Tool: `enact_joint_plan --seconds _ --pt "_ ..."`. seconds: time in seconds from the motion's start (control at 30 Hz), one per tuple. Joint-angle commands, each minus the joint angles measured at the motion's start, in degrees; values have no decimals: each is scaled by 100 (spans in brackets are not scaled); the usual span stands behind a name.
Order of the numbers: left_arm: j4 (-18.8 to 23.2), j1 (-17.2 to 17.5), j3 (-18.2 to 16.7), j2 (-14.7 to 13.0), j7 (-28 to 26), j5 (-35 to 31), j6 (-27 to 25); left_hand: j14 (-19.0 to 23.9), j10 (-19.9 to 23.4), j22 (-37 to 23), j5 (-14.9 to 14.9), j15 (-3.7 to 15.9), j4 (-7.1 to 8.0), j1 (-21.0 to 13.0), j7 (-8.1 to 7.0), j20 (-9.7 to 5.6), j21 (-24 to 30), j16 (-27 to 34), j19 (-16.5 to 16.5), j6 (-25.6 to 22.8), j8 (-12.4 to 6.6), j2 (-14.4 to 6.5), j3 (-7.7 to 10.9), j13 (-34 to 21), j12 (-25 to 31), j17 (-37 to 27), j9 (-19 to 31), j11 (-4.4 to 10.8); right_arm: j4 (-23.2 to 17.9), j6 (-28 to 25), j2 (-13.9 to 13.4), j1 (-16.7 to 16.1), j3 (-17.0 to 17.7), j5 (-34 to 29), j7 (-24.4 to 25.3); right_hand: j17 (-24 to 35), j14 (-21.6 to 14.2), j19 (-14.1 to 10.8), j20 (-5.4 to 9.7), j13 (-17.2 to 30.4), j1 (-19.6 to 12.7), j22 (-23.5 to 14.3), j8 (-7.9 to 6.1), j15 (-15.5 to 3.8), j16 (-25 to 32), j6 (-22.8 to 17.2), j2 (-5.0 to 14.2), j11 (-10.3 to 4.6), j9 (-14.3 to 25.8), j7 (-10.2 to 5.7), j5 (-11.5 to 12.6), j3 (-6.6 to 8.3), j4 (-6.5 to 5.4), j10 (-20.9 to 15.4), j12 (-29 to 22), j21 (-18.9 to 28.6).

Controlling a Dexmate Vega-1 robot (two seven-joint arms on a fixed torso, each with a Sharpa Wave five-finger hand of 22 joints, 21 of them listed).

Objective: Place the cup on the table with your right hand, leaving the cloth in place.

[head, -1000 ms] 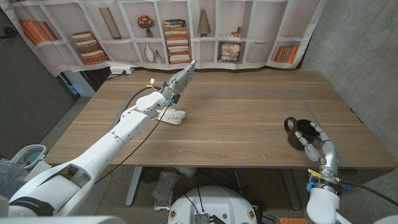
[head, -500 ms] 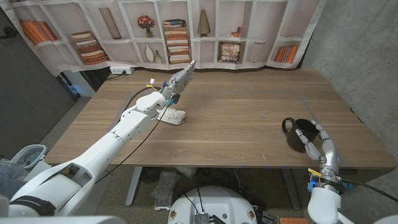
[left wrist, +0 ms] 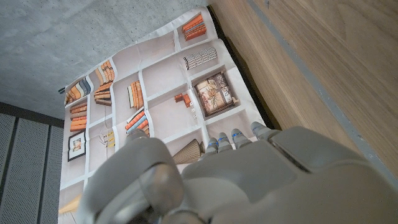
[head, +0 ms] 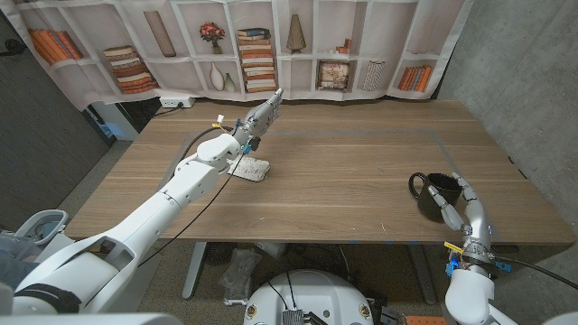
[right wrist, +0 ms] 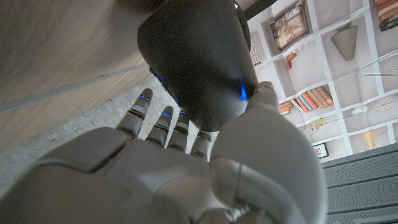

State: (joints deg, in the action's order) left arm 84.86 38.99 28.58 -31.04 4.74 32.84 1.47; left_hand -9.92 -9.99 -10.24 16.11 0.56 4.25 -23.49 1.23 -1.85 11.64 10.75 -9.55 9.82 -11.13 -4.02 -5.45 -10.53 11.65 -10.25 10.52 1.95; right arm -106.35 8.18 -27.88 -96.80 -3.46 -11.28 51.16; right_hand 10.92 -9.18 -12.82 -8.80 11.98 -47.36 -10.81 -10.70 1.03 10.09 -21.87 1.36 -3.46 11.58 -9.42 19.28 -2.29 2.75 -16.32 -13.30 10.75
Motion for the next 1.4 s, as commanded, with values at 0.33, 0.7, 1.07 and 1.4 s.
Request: enact_joint_plan --seconds 0.33,0.7,1.07,1.4 --pt "-79 -67 10 5 53 9 -33 -510 -212 -19 -10 -12 6 -29 9 -232 -18 0 -796 38 -15 -32 -47 -16 -11 -29 17 9 -113 -332 -34 -60 -99 10 99 9 220 118 -129 20 52 -18 76 73 14 596 -74 167 25 75 104 -118 -13 317 96 28" --pt "-162 -84 40 63 107 13 25 -515 -215 -19 -10 -7 6 -33 2 -227 -19 -1 -801 44 -12 -37 -56 -16 -11 -29 17 19 -446 -696 -49 -331 -77 -115 181 2 475 245 -224 21 154 -14 87 227 10 1261 -157 289 12 198 198 -221 -39 686 163 33" --pt "-158 -59 34 78 112 20 73 -514 -215 -19 -10 -6 6 -38 3 -221 -18 0 -804 47 -10 -42 -66 -16 -10 -30 17 9 -655 -893 -74 -454 -63 -159 152 -2 628 343 -305 15 250 -8 76 307 13 1598 -215 406 -1 291 261 -304 -73 916 189 27" --pt "-117 -10 12 49 102 30 94 -514 -218 -20 -11 -14 7 -41 1 -221 -17 1 -803 43 -12 -46 -74 -16 -11 -30 17 6 -836 -1079 -147 -557 -16 -101 -37 -7 776 458 -351 5 392 -1 65 443 9 1847 -298 521 -13 374 313 -413 -126 1158 216 11"
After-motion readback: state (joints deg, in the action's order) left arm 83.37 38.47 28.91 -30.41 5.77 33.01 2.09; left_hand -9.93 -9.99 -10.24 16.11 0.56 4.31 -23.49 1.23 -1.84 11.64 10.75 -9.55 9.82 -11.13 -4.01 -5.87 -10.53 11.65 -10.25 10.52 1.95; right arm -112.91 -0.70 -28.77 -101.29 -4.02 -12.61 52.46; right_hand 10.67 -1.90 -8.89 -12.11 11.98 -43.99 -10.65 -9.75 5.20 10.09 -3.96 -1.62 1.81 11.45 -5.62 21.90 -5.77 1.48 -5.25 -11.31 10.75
